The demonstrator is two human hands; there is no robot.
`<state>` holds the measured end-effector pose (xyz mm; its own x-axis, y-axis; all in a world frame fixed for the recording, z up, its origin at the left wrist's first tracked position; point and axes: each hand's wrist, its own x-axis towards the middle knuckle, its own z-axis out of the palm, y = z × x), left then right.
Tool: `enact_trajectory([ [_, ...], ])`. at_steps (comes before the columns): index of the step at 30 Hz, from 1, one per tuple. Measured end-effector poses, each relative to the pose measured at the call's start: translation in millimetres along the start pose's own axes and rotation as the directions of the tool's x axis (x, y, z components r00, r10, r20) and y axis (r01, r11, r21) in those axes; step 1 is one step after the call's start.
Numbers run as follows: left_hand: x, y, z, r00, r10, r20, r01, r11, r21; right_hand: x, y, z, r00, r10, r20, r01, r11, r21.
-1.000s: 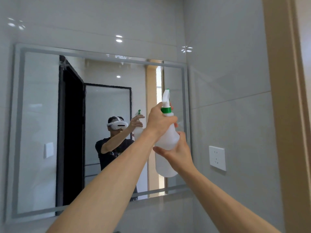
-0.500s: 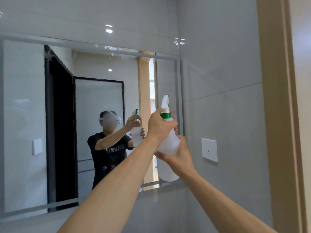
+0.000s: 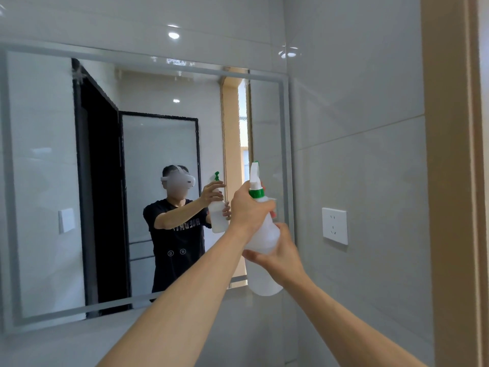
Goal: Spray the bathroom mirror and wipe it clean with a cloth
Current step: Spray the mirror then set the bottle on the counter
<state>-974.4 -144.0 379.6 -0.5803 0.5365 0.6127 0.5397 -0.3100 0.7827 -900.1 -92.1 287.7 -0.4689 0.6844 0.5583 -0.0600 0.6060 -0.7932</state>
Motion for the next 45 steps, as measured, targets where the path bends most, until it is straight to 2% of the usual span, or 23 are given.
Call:
enact_trajectory([
  [10,1.6,-4.1,-38.3,0.989,0.061,-0.135,-0.052,0.996,0.069,2.6,-14.4,32.2,0.990,-0.049,0.133,0.038,0.996,0.082],
  [16,-9.1,-1.6,-69.7,0.988,0.025,-0.152,-0.008,0.994,0.110,-5.8,-26.5,58.6,0.976,-0.080,0.203,0.051,0.988,0.145],
  [23,-23.1,-9.4,-106.8,0.970,0.007,-0.244,0.037,0.984,0.175,-20.9,-33.5,93.1,0.952,-0.120,0.283,0.057,0.973,0.222],
  [32,-37.6,-13.4,-150.6,0.941,0.021,-0.338,0.060,0.972,0.227,-37.2,-51.7,130.7,0.921,-0.202,0.333,0.101,0.950,0.297],
  [45,-62.3,-12.0,-194.8,0.918,0.023,-0.396,0.054,0.982,0.182,-54.2,-65.0,170.6,0.885,-0.243,0.396,0.101,0.932,0.347],
])
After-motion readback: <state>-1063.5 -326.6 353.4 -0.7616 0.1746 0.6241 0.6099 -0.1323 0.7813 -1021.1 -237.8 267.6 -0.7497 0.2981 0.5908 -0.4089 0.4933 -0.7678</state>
